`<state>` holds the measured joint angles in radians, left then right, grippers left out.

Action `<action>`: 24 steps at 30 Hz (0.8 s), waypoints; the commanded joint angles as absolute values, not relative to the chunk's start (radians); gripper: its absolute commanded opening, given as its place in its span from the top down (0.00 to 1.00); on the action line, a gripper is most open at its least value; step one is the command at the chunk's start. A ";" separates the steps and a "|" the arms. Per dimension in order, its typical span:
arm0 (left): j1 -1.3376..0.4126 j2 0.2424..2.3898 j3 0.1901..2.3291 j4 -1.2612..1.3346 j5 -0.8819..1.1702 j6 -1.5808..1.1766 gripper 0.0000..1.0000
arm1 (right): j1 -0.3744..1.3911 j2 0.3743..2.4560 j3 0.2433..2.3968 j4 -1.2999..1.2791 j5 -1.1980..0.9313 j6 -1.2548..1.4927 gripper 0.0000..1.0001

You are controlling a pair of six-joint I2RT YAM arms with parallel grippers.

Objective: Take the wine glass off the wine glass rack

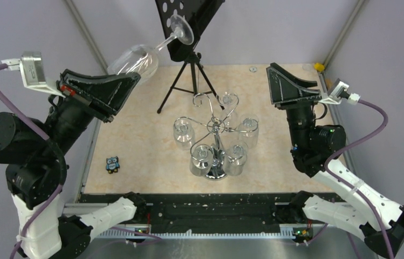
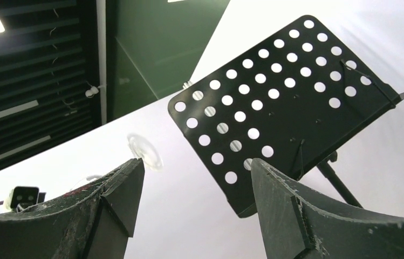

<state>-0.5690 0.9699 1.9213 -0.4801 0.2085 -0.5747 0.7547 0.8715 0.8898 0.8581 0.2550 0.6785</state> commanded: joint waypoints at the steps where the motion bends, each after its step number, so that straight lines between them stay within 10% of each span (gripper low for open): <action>1: -0.565 0.932 1.949 -0.739 0.034 -0.464 1.00 | 0.764 0.855 0.879 0.844 0.279 0.634 0.27; 24: -0.546 1.125 1.703 -1.161 -0.538 -0.389 1.00 | 0.764 0.903 1.097 0.218 0.259 0.437 0.27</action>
<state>-0.5652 1.0763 1.7554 -1.1664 -0.4213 -0.3626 0.7547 0.9127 1.0767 0.3195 0.2516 0.4870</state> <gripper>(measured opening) 0.099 0.732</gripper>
